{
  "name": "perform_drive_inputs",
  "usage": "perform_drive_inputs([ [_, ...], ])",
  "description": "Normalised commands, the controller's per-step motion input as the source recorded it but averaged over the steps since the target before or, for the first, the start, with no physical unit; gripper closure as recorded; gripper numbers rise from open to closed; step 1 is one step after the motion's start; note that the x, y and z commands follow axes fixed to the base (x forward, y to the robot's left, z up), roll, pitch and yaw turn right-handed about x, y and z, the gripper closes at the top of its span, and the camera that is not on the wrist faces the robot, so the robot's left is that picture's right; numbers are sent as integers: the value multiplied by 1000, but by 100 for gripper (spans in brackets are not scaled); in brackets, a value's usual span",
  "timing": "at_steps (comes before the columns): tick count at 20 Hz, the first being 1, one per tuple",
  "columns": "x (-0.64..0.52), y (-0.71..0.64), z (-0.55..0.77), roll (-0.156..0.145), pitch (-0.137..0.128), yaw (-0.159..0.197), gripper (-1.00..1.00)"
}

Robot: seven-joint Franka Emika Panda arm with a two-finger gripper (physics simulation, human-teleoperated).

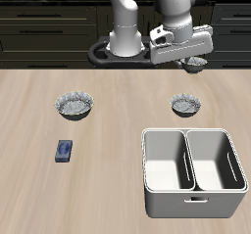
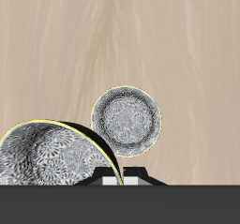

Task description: Stack the smallest bowl on the middle-sized bowl

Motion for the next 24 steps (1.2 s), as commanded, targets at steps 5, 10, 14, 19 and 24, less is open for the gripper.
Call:
perform_drive_inputs([
  [5,131,78,-30,-2,4,20,100],
  [10,100,31,-27,-24,-18,18,100],
  [14,65,36,-156,-39,20,19,100],
  [19,-18,31,-173,-37,-1,40,100],
  [24,13,27,-212,-21,-3,34,100],
])
